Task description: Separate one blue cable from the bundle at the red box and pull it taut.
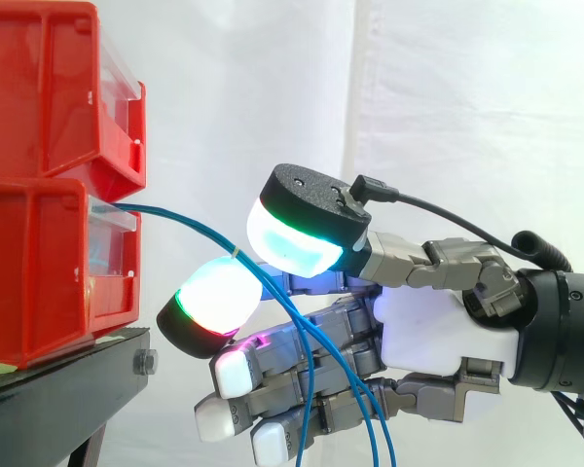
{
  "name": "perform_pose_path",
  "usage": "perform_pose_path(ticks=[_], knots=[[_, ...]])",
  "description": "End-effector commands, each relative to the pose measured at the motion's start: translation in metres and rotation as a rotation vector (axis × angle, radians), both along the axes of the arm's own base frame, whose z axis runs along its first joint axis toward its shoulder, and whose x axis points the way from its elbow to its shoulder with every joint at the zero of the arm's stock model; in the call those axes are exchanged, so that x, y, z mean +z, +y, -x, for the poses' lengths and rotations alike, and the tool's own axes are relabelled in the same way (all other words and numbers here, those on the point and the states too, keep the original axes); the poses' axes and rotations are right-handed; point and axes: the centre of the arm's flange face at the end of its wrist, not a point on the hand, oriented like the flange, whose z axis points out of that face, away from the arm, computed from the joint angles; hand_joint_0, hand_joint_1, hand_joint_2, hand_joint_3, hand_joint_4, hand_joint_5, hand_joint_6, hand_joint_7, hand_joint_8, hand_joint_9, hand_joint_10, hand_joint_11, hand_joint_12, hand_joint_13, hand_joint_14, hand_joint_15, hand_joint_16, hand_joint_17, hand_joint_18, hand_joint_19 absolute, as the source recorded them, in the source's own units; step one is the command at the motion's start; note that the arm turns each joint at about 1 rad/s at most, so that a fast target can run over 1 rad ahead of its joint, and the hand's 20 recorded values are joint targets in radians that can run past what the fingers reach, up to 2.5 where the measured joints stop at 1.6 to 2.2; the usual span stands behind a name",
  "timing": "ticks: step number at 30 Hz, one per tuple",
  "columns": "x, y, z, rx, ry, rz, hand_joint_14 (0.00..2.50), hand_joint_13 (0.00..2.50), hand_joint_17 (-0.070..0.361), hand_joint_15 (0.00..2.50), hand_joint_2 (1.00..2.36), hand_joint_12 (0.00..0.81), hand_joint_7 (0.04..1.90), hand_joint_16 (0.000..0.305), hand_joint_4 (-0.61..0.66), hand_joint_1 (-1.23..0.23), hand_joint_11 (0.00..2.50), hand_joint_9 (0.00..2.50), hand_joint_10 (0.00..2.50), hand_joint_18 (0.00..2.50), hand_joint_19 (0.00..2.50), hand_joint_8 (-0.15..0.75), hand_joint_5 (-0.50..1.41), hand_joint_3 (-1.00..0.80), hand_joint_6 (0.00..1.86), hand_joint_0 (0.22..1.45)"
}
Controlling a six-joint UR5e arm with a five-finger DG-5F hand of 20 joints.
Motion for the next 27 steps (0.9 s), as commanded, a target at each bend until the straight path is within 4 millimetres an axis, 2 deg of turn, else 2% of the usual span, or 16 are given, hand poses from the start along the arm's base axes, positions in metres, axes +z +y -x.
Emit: perform_pose_path(ticks=[1, 6, 15, 27], knots=[[0.0001, 0.0012, -0.0001, 0.001, -0.001, 0.001, 0.02, 0.69, 0.109, 0.55, 1.01, 0.355, 1.1, 0.049, 0.13, -0.71, 0.71, 0.81, 0.02, 0.65, 0.72, 0.284, -0.17, -0.32, 0.74, 0.6], [0.0009, 0.0025, -0.0007, 0.003, -0.004, 0.001, 0.02, 0.7, 0.109, 0.55, 1.01, 0.355, 1.07, 0.049, 0.13, -0.7, 0.72, 0.82, 0.02, 0.66, 0.73, 0.284, -0.18, -0.33, 0.77, 0.6], [0.0011, 0.0021, -0.0009, 0.009, -0.006, 0.0, 0.02, 0.71, 0.112, 0.56, 1.0, 0.359, 1.03, 0.05, 0.16, -0.6, 0.74, 0.85, 0.02, 0.67, 0.74, 0.293, -0.17, -0.45, 0.76, 0.56], [0.0006, -0.0037, -0.0009, 0.014, -0.005, 0.002, 0.02, 0.72, 0.113, 0.57, 1.0, 0.366, 1.1, 0.05, 0.16, -0.59, 0.74, 0.87, 0.02, 0.68, 0.75, 0.3, -0.15, -0.45, 0.71, 0.55]])
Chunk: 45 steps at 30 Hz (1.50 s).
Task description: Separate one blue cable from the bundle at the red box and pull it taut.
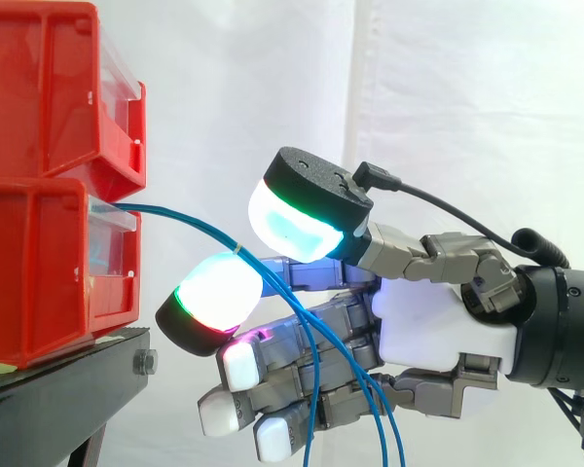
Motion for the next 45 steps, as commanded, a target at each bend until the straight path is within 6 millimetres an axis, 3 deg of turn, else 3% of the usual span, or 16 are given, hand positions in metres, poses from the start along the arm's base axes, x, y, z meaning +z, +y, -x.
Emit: perform_pose_path(ticks=[1, 16, 45], knots=[[-0.001, -0.002, 0.0, 0.002, 0.002, 0.001, 0.02, 0.73, 0.113, 0.57, 1.0, 0.367, 1.1, 0.05, 0.16, -0.59, 0.74, 0.87, 0.02, 0.68, 0.75, 0.297, -0.15, -0.45, 0.71, 0.55], [0.0, -0.012, 0.001, 0.0, -0.001, 0.004, 0.02, 0.74, 0.113, 0.58, 1.01, 0.362, 1.15, 0.05, 0.15, -0.64, 0.75, 0.87, 0.02, 0.68, 0.75, 0.296, -0.15, -0.41, 0.68, 0.57], [0.01, -0.005, -0.005, 0.012, -0.012, 0.006, 0.02, 0.77, 0.113, 0.6, 1.02, 0.36, 1.08, 0.05, 0.12, -0.7, 0.78, 0.88, 0.02, 0.72, 0.75, 0.297, -0.19, -0.24, 0.83, 0.59]])
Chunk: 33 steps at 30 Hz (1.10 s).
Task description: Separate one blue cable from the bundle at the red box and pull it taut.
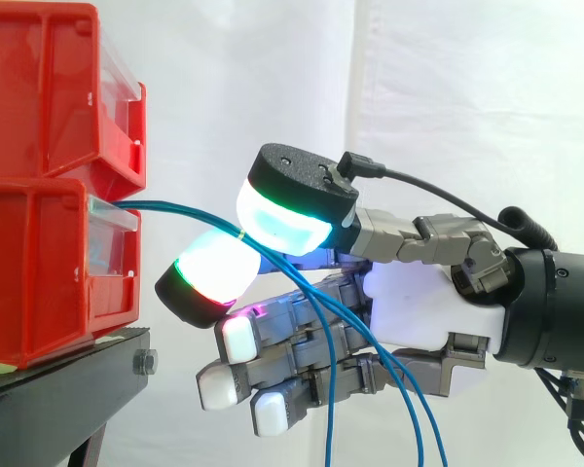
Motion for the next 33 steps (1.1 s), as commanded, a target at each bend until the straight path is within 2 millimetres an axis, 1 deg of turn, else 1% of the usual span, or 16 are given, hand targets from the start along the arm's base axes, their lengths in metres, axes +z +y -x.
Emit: perform_pose_path(ticks=[1, 6, 16, 20, 22, 27, 30, 33], knots=[[0.001, 0.0003, -0.0002, 0.0, -0.002, 0.0, 0.02, 0.77, 0.112, 0.61, 1.02, 0.36, 1.08, 0.05, 0.12, -0.7, 0.79, 0.88, 0.02, 0.72, 0.75, 0.296, -0.19, -0.24, 0.84, 0.59], [0.0003, 0.0003, 0.0002, 0.0, 0.0, 0.0, 0.02, 0.78, 0.113, 0.62, 1.02, 0.361, 1.07, 0.05, 0.12, -0.7, 0.81, 0.88, 0.02, 0.72, 0.75, 0.3, -0.19, -0.18, 0.86, 0.59], [0.0002, 0.0003, 0.0005, 0.0, 0.006, 0.001, 0.02, 0.8, 0.113, 0.63, 1.02, 0.362, 1.08, 0.05, 0.1, -0.74, 0.81, 0.88, 0.02, 0.76, 0.75, 0.296, -0.19, -0.25, 0.88, 0.62], [-0.0009, -0.001, 0.0012, -0.001, 0.01, -0.002, 0.02, 0.81, 0.113, 0.62, 1.02, 0.361, 1.13, 0.05, 0.07, -0.76, 0.84, 0.89, 0.02, 0.78, 0.75, 0.299, -0.19, -0.26, 0.89, 0.63], [-0.0007, -0.0007, 0.0011, 0.003, 0.013, -0.003, 0.02, 0.81, 0.113, 0.63, 1.02, 0.364, 1.14, 0.05, 0.05, -0.76, 0.84, 0.89, 0.02, 0.78, 0.74, 0.297, -0.19, -0.24, 0.89, 0.63], [-0.0015, -0.0005, 0.0018, 0.006, 0.021, -0.001, 0.02, 0.84, 0.111, 0.67, 1.02, 0.362, 1.2, 0.049, -0.02, -0.73, 0.94, 0.99, 0.02, 0.78, 0.77, 0.298, -0.19, -0.14, 0.91, 0.63], [-0.0016, -0.0019, 0.0021, 0.003, 0.027, -0.001, 0.02, 0.85, 0.11, 0.67, 1.03, 0.363, 1.21, 0.049, -0.03, -0.73, 0.97, 1.02, 0.02, 0.78, 0.79, 0.302, -0.18, -0.08, 0.92, 0.61], [0.0006, -0.0028, 0.0014, 0.003, 0.031, -0.003, 0.03, 0.86, 0.11, 0.69, 1.02, 0.363, 1.21, 0.049, -0.04, -0.72, 0.98, 1.04, 0.02, 0.78, 0.8, 0.301, -0.18, -0.08, 0.92, 0.61]])
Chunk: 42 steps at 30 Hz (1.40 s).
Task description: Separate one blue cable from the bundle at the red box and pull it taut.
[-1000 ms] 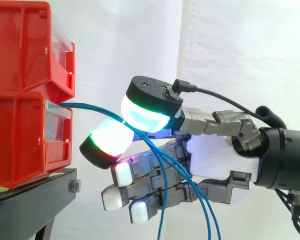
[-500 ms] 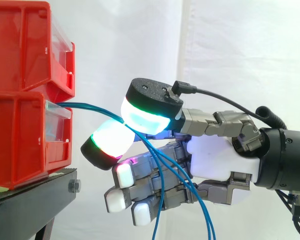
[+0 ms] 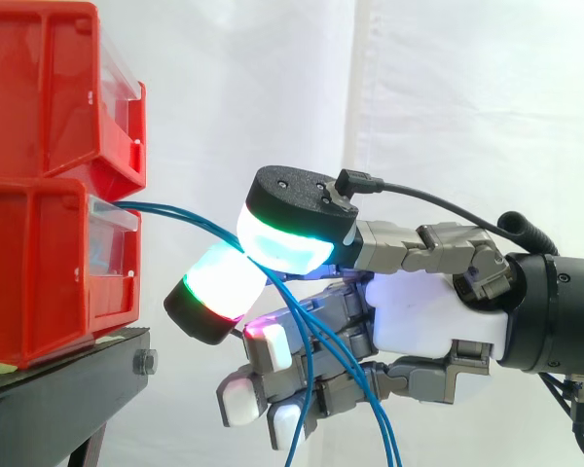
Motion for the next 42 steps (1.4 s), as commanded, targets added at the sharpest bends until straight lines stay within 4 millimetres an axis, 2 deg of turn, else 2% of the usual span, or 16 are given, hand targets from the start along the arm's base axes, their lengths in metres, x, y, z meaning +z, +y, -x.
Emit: perform_pose_path(ticks=[1, 10, 12, 23, 31, 35, 38, 42], knots=[[0.0028, -0.0007, -0.0008, 0.004, 0.01, -0.001, 0.03, 0.86, 0.111, 0.69, 1.02, 0.366, 1.21, 0.049, -0.03, -0.71, 0.98, 1.05, 0.02, 0.79, 0.79, 0.307, -0.18, -0.08, 0.92, 0.61], [0.0025, -0.003, 0.0004, 0.015, 0.031, -0.011, 0.03, 0.89, 0.114, 0.7, 1.02, 0.375, 1.21, 0.051, 0.06, -0.69, 0.99, 1.1, 0.02, 0.8, 0.81, 0.314, -0.17, -0.15, 0.91, 0.61], [0.0024, -0.0031, 0.0005, 0.015, 0.032, -0.016, 0.03, 0.89, 0.111, 0.7, 1.02, 0.366, 1.17, 0.049, 0.09, -0.68, 0.99, 1.1, 0.02, 0.79, 0.82, 0.308, -0.17, -0.26, 0.9, 0.6], [0.0029, -0.0027, 0.0003, 0.02, 0.03, -0.031, 0.02, 0.91, 0.115, 0.71, 1.0, 0.379, 1.16, 0.051, 0.12, -0.56, 0.99, 1.13, 0.02, 0.81, 0.82, 0.32, -0.16, -0.49, 0.87, 0.55], [0.0032, -0.0027, 0.0003, 0.021, 0.032, -0.036, 0.02, 0.91, 0.119, 0.71, 1.0, 0.387, 1.15, 0.053, 0.13, -0.58, 0.98, 1.13, 0.02, 0.83, 0.81, 0.327, -0.16, -0.5, 0.87, 0.53], [0.0039, -0.0025, -0.0001, 0.022, 0.031, -0.036, 0.02, 0.91, 0.117, 0.71, 1.0, 0.384, 1.15, 0.052, 0.13, -0.69, 0.98, 1.12, 0.02, 0.82, 0.81, 0.322, -0.16, -0.5, 0.86, 0.54], [0.0039, -0.0027, -0.0001, 0.021, 0.031, -0.037, 0.03, 0.91, 0.112, 0.72, 1.01, 0.372, 1.19, 0.05, 0.13, -0.7, 1.0, 1.12, 0.02, 0.81, 0.81, 0.315, -0.16, -0.41, 0.85, 0.59], [0.0039, -0.0027, -0.0001, 0.021, 0.031, -0.037, 0.03, 0.91, 0.112, 0.71, 1.02, 0.37, 1.21, 0.05, 0.1, -0.71, 1.01, 1.13, 0.02, 0.82, 0.81, 0.311, -0.15, -0.27, 0.86, 0.6]])
